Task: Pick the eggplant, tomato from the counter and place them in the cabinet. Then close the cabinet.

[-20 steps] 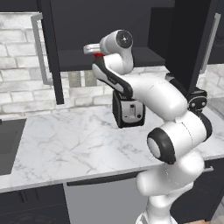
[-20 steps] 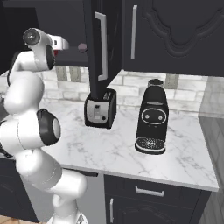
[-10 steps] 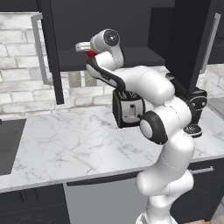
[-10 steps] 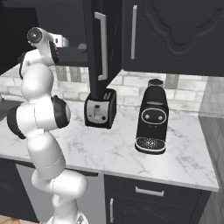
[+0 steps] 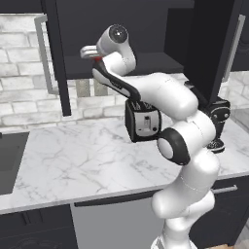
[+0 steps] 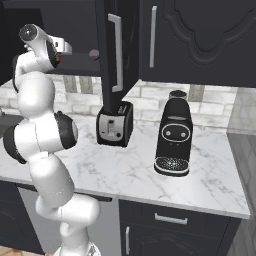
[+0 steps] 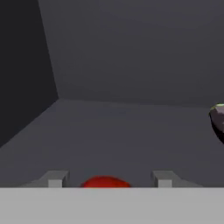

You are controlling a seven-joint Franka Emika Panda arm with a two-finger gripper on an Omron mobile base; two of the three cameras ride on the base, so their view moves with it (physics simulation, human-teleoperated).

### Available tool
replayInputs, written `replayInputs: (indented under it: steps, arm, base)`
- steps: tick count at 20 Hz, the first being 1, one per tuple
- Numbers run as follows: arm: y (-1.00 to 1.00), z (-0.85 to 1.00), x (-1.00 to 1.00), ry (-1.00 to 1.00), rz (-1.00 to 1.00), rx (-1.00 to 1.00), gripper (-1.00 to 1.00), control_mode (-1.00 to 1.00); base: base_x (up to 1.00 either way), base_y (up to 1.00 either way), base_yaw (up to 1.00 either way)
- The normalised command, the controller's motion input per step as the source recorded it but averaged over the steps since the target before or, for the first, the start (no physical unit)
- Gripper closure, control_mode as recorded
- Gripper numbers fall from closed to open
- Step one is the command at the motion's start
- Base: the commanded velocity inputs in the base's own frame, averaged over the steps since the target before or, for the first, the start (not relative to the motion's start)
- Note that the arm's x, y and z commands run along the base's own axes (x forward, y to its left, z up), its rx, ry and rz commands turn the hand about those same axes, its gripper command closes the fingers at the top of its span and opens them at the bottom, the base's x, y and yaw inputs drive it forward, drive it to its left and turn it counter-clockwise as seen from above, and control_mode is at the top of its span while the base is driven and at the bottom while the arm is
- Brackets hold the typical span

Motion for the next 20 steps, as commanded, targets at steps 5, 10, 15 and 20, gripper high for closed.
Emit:
replayInputs:
  steps: [5, 10, 15, 20]
  arm:
    - [-0.08, 0.00, -0.39, 0.05, 0.00, 0.00, -1.00, -1.00]
    - [-0.61, -0.09, 0.00, 0.00, 0.00, -0.07, -1.00, -1.00]
    - [-0.89, 0.00, -0.79, 0.00, 0.00, -0.06, -1.00, -1.00]
    - [-0.44, 0.00, -1.00, 0.00, 0.00, -0.07, -1.00, -1.00]
  base:
    - [0.00, 0.00, 0.00]
    - [0.00, 0.00, 0.00]
    - [0.00, 0.00, 0.00]
    - [0.00, 0.00, 0.00]
